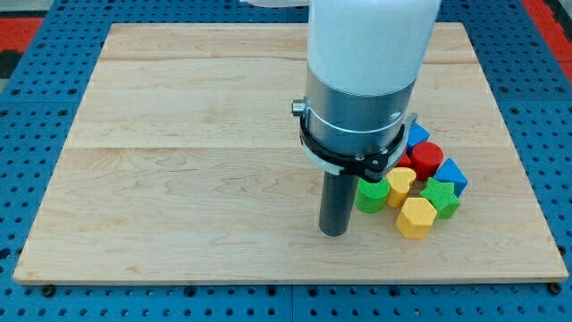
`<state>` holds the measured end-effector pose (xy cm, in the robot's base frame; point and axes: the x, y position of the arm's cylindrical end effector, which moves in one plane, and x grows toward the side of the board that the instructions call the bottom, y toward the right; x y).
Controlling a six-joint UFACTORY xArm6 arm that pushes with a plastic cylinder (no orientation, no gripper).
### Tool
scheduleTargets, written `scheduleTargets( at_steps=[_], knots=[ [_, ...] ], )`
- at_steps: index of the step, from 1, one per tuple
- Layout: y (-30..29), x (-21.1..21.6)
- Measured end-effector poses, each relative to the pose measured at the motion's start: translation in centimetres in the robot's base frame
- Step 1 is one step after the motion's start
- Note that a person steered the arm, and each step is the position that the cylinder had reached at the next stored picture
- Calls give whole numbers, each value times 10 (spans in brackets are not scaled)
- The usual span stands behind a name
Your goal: Place the blue cube at the center of the board
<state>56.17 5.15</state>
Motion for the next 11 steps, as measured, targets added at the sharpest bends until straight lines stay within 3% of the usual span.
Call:
scheduleTargets(
  at_steps=[1,3,4,6,8,10,11],
  knots=[
    [-1,1],
    [87,56],
    [194,49],
    [249,-48],
    [192,-129],
    [151,-119],
    [101,-123]
  ],
)
